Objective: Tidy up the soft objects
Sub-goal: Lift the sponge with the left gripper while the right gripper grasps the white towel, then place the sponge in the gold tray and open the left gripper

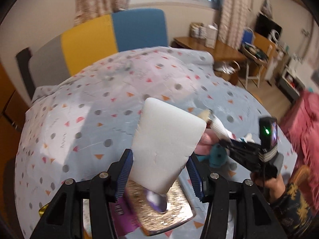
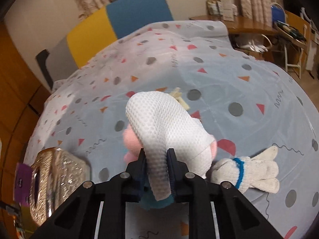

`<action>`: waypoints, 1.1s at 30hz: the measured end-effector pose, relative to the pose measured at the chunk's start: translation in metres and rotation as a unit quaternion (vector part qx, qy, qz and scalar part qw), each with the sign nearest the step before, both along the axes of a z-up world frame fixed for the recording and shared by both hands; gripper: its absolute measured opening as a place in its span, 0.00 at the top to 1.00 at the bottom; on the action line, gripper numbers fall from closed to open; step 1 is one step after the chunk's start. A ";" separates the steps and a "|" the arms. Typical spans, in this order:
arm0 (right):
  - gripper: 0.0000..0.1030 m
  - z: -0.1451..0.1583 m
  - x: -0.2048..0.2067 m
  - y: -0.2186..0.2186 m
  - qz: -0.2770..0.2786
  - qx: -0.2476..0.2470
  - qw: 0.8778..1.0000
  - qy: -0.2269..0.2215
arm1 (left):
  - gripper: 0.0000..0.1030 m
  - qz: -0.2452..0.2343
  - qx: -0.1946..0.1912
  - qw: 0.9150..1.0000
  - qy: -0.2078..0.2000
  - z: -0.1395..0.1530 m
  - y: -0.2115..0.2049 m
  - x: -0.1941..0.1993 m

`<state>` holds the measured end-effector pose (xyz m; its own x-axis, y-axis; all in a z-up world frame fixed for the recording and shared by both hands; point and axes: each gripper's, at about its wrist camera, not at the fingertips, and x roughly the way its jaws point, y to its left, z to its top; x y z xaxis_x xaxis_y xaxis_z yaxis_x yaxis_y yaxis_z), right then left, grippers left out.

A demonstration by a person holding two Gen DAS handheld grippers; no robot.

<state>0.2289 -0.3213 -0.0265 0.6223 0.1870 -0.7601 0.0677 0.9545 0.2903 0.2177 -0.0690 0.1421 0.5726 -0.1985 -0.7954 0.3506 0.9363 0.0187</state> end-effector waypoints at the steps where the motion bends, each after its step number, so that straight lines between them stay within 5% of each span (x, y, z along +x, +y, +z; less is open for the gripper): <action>1: 0.82 0.002 -0.002 0.004 0.009 0.001 1.000 -0.003 | 0.46 0.012 -0.005 1.000 -0.003 0.003 0.013 0.000; 14: 0.82 -0.006 -0.021 0.077 0.133 -0.044 0.990 0.030 | 0.46 0.166 -0.031 0.986 -0.013 -0.024 0.169 -0.031; 26: 0.82 -0.056 -0.022 0.106 0.146 -0.111 0.972 0.146 | 0.45 0.237 -0.047 0.970 -0.019 -0.081 0.226 -0.092; 33: 0.81 -0.065 -0.018 0.098 0.134 -0.091 0.974 0.155 | 0.44 0.271 -0.051 0.961 -0.024 -0.108 0.245 -0.123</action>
<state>0.2110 -0.2238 -0.0913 0.3039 0.1561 -0.9398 -0.1342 0.9837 0.1200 0.0944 0.1759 0.0343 0.6490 0.0641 -0.7581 -0.1883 0.9790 -0.0784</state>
